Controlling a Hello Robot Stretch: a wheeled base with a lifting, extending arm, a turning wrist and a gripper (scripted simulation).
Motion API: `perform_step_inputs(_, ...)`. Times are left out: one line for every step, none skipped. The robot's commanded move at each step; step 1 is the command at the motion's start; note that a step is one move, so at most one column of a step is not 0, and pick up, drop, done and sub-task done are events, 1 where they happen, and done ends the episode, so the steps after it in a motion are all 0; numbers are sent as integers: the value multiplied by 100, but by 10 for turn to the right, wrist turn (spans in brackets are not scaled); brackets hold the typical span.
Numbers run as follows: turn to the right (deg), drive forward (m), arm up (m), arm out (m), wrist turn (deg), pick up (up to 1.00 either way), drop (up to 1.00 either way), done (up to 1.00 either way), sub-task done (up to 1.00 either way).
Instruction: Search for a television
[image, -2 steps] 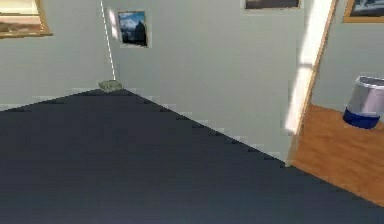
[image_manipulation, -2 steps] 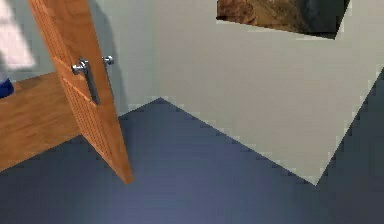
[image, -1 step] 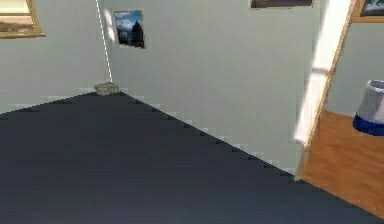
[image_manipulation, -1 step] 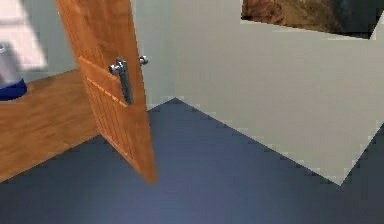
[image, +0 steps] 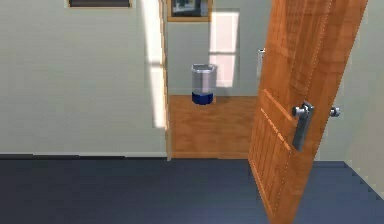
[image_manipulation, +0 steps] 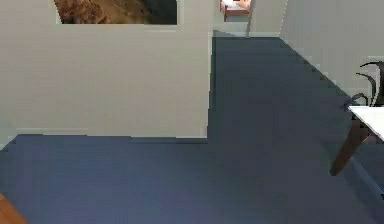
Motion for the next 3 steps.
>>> perform_step_inputs(0,100,0,0,0,0,0,0,0)
perform_step_inputs(30,0,0,0,0,0,0,0,0)
perform_step_inputs(0,65,0,0,0,0,0,0,0)
